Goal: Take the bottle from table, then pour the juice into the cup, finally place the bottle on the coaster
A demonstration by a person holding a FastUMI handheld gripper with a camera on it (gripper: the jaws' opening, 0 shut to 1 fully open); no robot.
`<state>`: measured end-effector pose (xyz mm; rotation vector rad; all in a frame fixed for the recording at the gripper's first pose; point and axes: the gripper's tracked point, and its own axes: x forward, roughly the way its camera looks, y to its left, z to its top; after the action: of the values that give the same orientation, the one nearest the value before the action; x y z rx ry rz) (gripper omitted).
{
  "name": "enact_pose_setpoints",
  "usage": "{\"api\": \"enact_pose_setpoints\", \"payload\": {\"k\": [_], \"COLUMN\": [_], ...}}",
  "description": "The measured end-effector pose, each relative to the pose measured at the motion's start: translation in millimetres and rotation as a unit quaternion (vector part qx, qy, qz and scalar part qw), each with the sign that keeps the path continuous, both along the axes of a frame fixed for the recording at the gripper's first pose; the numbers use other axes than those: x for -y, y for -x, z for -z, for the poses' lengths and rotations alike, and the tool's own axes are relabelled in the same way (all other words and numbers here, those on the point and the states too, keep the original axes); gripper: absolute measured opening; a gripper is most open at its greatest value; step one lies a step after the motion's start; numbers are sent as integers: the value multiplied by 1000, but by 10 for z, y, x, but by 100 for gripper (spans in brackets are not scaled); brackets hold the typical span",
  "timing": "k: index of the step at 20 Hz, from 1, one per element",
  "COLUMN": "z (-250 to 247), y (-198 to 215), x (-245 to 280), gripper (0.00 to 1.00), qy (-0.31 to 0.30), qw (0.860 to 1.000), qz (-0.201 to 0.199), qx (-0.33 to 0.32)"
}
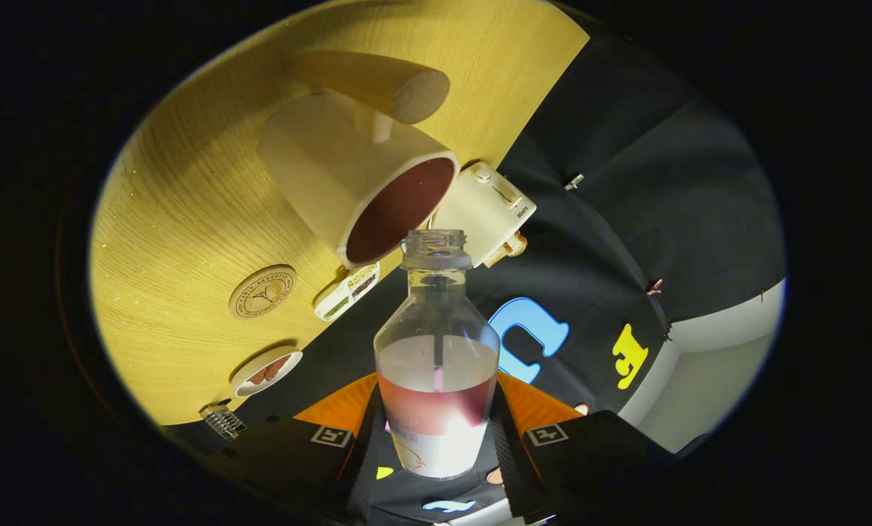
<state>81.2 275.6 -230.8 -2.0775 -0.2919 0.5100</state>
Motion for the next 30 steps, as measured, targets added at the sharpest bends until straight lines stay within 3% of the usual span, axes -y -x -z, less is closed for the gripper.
{"api": "enact_pose_setpoints", "payload": {"k": [7,11,15,18,21,25,26,30], "z": [5,117,226,360,407,431,437,402], "y": [-15,-10,42,111,143,181,198,307], "x": [48,220,308,342,350,252,197,12], "gripper": [71,71,71,71,72,72,72,72], "qy": [-12,-66,-134,-207,-319,-473,-507,-635], "qw": [1000,994,979,953,899,792,761,611], "qz": [10,64,115,162,221,265,268,269], "qx": [-9,-51,-100,-153,-205,-279,-302,-389]}}
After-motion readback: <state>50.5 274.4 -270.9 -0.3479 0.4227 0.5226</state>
